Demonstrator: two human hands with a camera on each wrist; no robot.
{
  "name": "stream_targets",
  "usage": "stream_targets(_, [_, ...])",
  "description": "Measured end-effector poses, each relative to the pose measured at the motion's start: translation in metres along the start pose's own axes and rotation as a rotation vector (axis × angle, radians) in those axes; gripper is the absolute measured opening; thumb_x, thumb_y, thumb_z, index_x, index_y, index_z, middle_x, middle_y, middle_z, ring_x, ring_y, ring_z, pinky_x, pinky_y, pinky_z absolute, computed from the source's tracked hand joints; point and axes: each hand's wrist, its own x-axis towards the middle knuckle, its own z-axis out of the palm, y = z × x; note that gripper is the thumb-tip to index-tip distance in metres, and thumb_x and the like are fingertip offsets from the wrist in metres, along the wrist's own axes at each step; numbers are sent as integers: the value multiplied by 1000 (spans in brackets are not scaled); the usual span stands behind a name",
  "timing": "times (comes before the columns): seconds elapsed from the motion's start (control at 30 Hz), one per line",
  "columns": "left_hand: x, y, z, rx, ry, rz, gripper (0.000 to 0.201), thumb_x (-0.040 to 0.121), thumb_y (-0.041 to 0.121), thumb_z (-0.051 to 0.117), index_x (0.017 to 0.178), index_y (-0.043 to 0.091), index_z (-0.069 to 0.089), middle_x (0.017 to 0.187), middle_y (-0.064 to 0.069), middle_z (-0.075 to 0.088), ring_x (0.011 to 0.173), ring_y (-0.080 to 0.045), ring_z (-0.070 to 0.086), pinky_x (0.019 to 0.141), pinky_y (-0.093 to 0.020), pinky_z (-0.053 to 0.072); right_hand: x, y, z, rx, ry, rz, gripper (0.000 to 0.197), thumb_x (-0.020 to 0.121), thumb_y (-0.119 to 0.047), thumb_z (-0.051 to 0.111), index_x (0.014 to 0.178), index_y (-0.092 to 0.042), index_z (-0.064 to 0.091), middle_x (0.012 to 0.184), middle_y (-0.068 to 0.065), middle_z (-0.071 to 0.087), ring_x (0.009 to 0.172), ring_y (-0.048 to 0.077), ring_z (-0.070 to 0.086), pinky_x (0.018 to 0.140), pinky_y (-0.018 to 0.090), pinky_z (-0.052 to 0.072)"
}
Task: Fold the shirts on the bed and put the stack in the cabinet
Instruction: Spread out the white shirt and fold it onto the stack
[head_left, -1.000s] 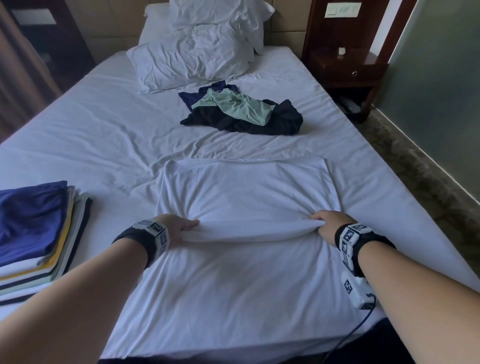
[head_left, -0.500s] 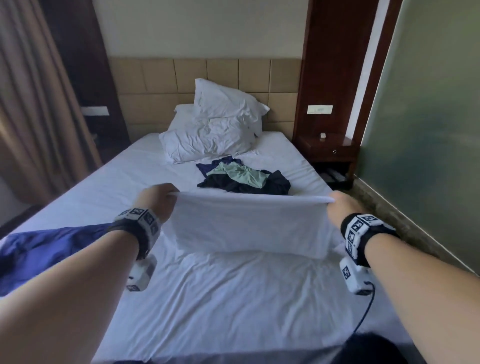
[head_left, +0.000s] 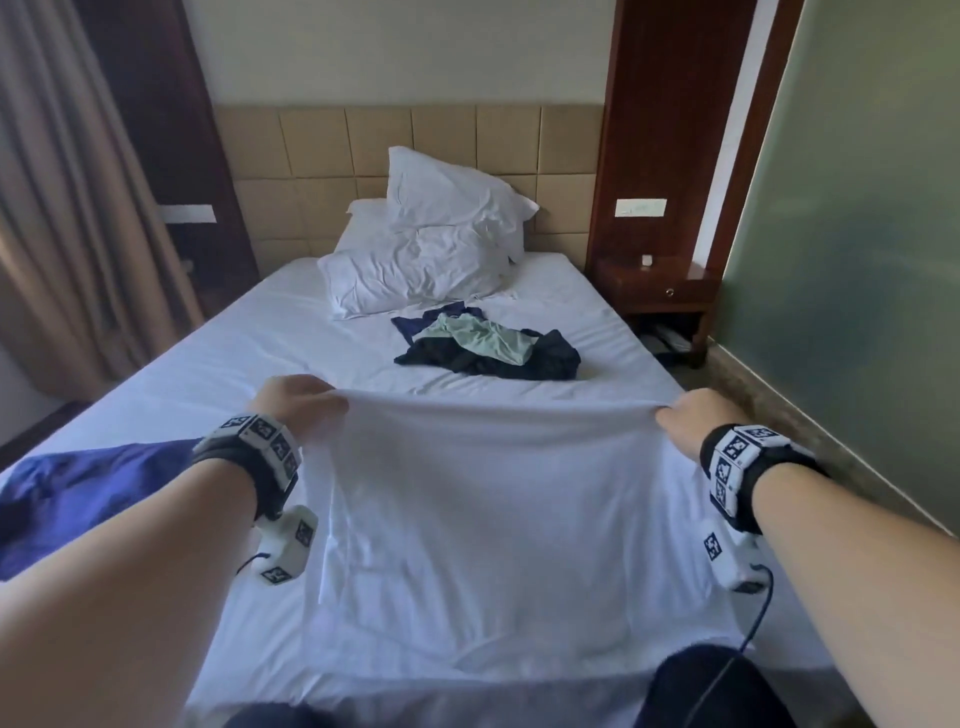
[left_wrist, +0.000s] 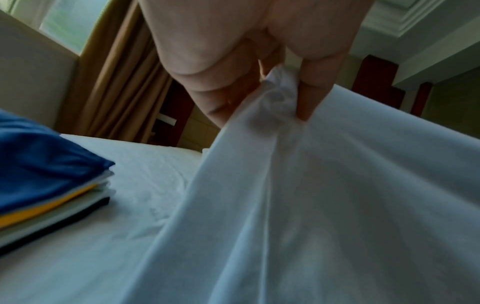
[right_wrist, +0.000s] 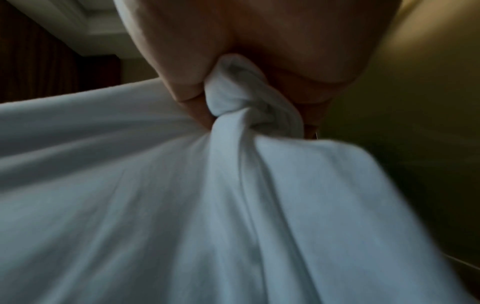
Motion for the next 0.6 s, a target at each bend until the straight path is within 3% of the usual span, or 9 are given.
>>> stream_targets(0.1, [30,-23,30,-19,-59,-66,6,76,23,83,79,19,79,64,-1,72,66,-23,68,62,-30,56,30,8,35,-38,-90,33,43,93,-41,40,82,-7,64,94,17,67,81,32,59,70,34,46])
stream_targets(0.17, [53,-38,52,-22,-78,-102,8,75,26,84,79,20,79,64,1,73,71,-25,72,69,-35,60,47,10,53,-27,-98,66,41,93,-41,43,74,-8,58,85,16,63,72,29,55,64,34,42])
stream_targets(0.23, [75,-52,79,-32,-81,-133,11,77,29,83,81,19,78,64,1,74,72,-25,72,69,-33,57,66,13,71,6,-88,113,37,96,-34,51,69,-8,50,74,12,56,65,28,50,58,33,37])
stream_targets(0.33, [105,-77,117,-49,-61,-200,19,82,37,79,90,20,75,77,-2,73,74,-24,68,75,-33,54,102,21,101,39,-97,163,34,95,-29,55,69,-12,42,65,12,44,58,27,44,55,33,31])
stream_targets(0.4, [123,-95,139,-31,-74,-235,22,80,44,77,84,22,75,83,-4,74,81,-27,69,83,-39,57,125,25,119,67,-113,194,32,94,-27,57,72,-5,50,73,23,52,64,32,51,59,35,40])
stream_targets(0.47, [135,-109,157,23,-102,-253,27,81,47,75,78,20,74,84,-4,74,81,-28,68,81,-38,56,143,31,135,112,-102,219,31,94,-26,56,76,-2,54,83,30,58,67,34,53,65,36,43])
stream_targets(0.53, [144,-120,169,85,-126,-286,32,87,50,71,76,20,72,80,-4,72,76,-28,66,74,-34,51,155,37,150,137,-70,243,33,96,-29,53,78,-2,54,81,23,60,67,32,53,67,36,43])
stream_targets(0.6, [148,-127,175,109,-147,-311,42,90,55,66,71,18,70,71,-7,70,69,-29,65,71,-37,52,162,43,162,193,-16,302,31,100,-32,51,95,-4,64,93,16,67,83,36,62,79,39,50])
